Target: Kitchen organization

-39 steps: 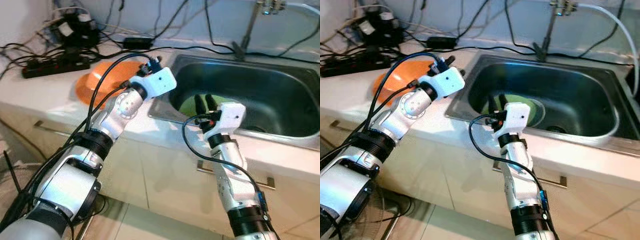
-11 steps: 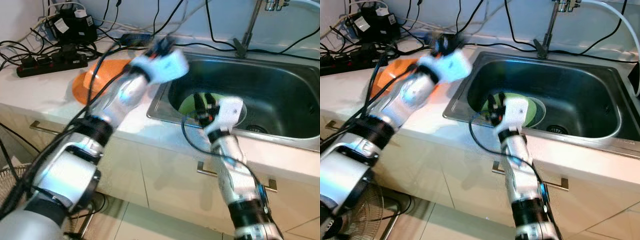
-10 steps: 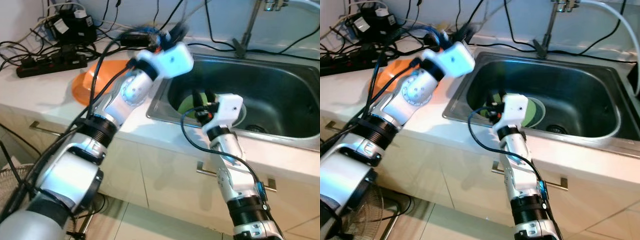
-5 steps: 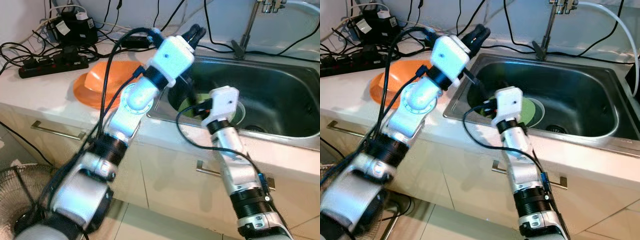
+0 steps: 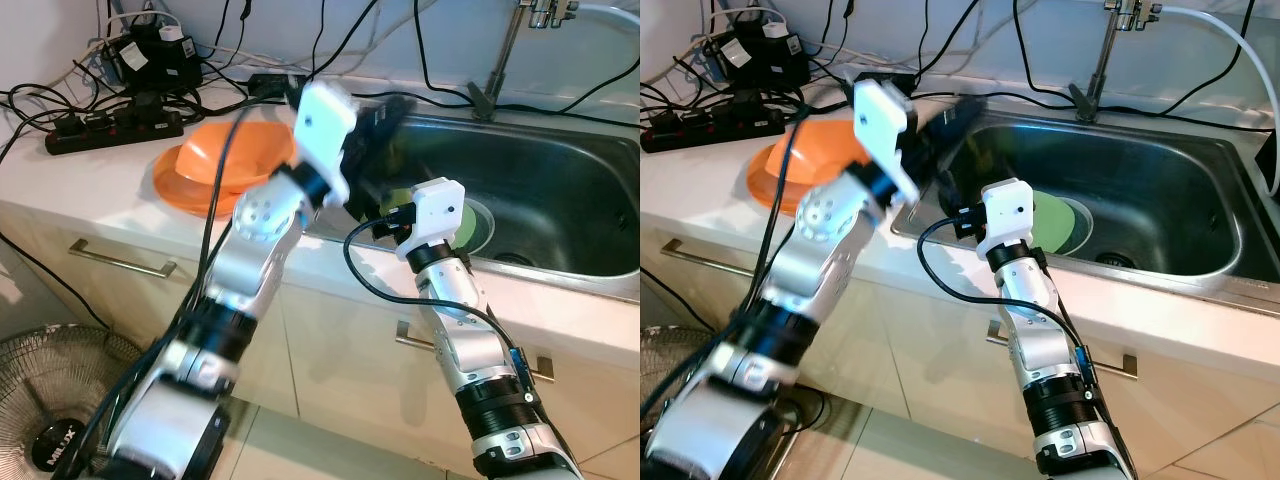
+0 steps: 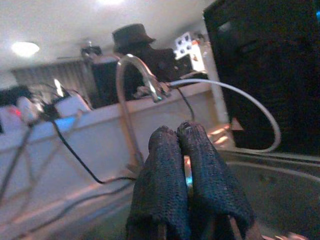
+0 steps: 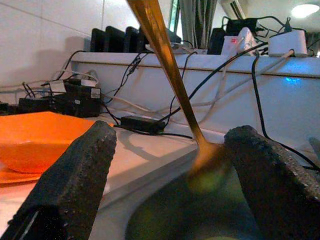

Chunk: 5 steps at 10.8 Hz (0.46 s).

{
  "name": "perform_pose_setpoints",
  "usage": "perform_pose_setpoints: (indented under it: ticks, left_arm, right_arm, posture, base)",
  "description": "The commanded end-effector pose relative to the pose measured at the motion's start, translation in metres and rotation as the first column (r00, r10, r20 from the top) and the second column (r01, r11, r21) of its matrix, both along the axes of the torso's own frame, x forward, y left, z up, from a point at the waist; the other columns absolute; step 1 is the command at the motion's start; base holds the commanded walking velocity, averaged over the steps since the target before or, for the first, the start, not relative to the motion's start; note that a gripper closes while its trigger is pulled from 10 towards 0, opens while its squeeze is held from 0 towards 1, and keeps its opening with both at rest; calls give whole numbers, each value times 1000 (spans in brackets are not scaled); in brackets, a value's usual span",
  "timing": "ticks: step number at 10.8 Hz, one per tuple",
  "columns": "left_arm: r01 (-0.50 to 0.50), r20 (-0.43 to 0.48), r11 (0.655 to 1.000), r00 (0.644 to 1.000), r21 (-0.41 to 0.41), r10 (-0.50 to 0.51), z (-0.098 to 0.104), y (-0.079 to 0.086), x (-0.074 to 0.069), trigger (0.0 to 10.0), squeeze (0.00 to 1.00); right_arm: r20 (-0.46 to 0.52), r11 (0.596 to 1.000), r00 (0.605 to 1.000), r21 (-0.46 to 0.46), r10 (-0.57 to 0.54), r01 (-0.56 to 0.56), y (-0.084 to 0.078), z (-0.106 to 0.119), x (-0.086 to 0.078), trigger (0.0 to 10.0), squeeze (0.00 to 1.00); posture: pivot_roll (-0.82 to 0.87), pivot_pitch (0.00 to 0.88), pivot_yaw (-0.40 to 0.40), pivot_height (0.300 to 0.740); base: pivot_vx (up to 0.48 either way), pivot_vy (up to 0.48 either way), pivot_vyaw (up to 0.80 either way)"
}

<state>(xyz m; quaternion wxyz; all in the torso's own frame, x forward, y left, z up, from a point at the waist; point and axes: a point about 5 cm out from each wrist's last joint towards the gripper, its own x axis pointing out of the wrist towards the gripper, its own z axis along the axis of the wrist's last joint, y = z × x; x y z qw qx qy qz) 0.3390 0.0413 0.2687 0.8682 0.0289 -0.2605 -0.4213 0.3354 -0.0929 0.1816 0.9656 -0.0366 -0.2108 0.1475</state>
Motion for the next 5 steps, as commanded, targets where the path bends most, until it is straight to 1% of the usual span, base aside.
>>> perform_pose_setpoints:
  ticks: [1, 3, 4, 5]
  left_arm:
    - [31, -7, 999, 999, -15, -31, 5, 2, -3, 10000, 0]
    - [67, -55, 998, 996, -11, -67, 2, 4, -7, 10000, 0]
    - [78, -75, 997, 994, -10, -79, 0, 5, -8, 10000, 0]
    - [92, -91, 996, 992, -15, -93, -1, 4, -9, 10000, 0]
  right_arm:
    - [21, 1000, 1000, -9, 21, -21, 6, 4, 0, 10000, 0]
    - [22, 1000, 999, 0, 26, -26, 9, 4, 1, 10000, 0]
    - [21, 999, 999, 9, 31, -31, 10, 4, 1, 8588, 0]
    - [20, 999, 999, 14, 34, -34, 10, 4, 1, 4980, 0]
  posture:
    - [153, 0, 39, 740]
    - [157, 0, 39, 740]
    - [158, 0, 40, 740]
    - [160, 0, 40, 740]
  base:
    - [0, 0, 0]
    - [0, 0, 0]
    - [0, 0, 0]
    - [0, 0, 0]
